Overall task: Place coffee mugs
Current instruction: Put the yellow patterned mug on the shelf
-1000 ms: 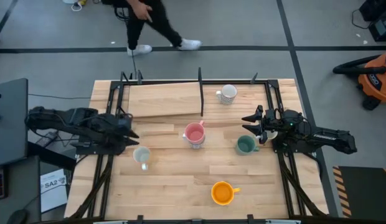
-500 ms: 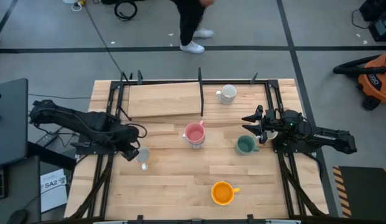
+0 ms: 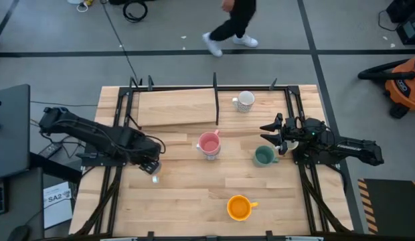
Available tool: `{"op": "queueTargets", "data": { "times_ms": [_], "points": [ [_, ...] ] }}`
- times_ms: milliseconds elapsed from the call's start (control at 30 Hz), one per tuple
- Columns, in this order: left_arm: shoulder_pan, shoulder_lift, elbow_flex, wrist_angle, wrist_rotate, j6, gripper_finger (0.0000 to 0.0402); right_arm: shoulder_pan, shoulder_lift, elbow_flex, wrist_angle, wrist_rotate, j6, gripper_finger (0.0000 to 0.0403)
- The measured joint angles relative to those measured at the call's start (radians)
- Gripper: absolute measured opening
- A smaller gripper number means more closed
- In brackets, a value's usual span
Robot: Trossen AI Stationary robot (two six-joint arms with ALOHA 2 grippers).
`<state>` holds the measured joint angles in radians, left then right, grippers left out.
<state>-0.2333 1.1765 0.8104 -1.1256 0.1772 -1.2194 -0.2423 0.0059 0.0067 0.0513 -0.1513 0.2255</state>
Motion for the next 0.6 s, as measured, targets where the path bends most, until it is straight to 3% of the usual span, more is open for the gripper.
{"op": "queueTargets", "data": {
  "times_ms": [300,600],
  "points": [
    [0.000,0.085,0.000,0.008,-0.004,0.032,0.0150,0.000,0.000,0.000,0.000,0.000,0.000,0.0185],
    [0.001,0.095,0.001,0.027,-0.035,0.083,0.0079,0.000,0.000,0.000,0.000,0.000,0.000,0.0185]
  ]
}}
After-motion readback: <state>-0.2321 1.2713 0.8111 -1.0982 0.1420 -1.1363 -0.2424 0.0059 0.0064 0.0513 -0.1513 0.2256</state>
